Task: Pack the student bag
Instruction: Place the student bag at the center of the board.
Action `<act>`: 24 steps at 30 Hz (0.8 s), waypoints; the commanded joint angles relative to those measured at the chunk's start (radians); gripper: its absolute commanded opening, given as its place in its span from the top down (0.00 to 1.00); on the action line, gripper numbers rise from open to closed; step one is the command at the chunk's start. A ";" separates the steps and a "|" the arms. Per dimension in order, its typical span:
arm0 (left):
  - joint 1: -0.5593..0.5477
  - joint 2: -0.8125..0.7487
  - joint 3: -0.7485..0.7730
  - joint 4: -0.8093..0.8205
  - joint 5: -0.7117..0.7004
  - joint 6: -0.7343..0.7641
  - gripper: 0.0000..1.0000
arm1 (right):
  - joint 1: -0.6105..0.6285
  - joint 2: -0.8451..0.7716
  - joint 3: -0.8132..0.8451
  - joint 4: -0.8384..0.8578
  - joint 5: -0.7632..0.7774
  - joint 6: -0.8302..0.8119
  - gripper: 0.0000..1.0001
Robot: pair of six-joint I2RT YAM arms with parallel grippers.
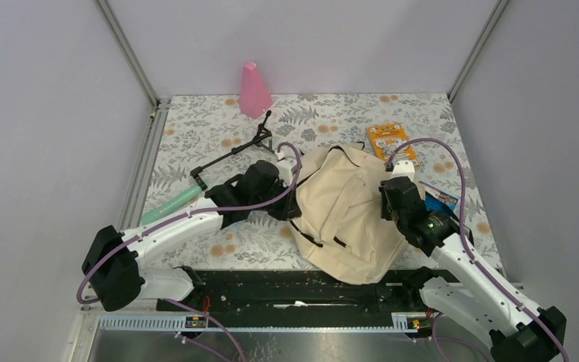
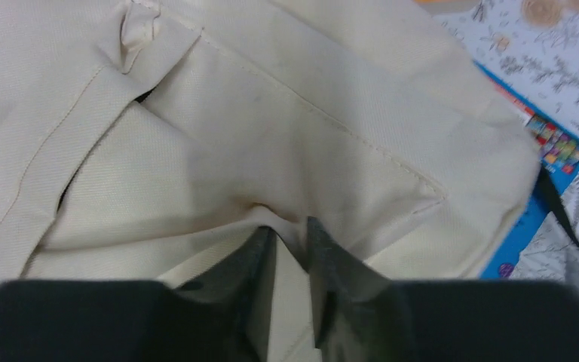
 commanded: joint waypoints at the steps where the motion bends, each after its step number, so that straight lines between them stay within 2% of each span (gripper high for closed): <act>1: -0.009 -0.064 -0.022 0.163 -0.070 -0.047 1.00 | 0.005 -0.027 0.016 0.123 0.079 0.062 0.52; 2: -0.009 -0.067 -0.027 0.160 -0.084 -0.048 1.00 | 0.004 -0.033 0.015 0.123 0.079 0.064 0.41; 4: -0.009 -0.066 -0.040 0.159 -0.100 -0.056 1.00 | 0.005 -0.054 0.009 0.120 0.072 0.075 0.30; 10: -0.009 -0.090 -0.094 0.176 -0.120 -0.075 1.00 | 0.004 -0.141 -0.015 0.073 0.034 0.144 0.16; 11: -0.009 -0.106 -0.104 0.176 -0.128 -0.074 1.00 | 0.005 -0.152 -0.013 0.046 0.039 0.179 0.10; 12: -0.008 -0.120 -0.113 0.176 -0.131 -0.074 0.95 | 0.004 -0.164 -0.012 0.016 0.041 0.208 0.08; 13: -0.009 -0.134 -0.122 0.175 -0.133 -0.071 0.85 | 0.005 -0.176 -0.012 -0.016 0.043 0.234 0.06; 15: -0.011 -0.167 -0.138 0.161 -0.148 -0.065 0.53 | 0.005 -0.205 -0.012 -0.085 0.055 0.281 0.03; 16: -0.014 -0.185 -0.144 0.147 -0.165 -0.061 0.40 | 0.005 -0.220 -0.012 -0.125 0.066 0.310 0.01; 17: -0.018 -0.203 -0.150 0.130 -0.187 -0.058 0.32 | 0.005 -0.235 -0.009 -0.166 0.072 0.336 0.00; 20: -0.049 -0.254 -0.153 0.063 -0.286 -0.031 0.21 | 0.005 -0.289 -0.019 -0.248 0.053 0.381 0.00; 24: -0.127 -0.296 -0.166 0.028 -0.402 0.012 0.19 | 0.004 -0.357 -0.079 -0.287 0.007 0.453 0.00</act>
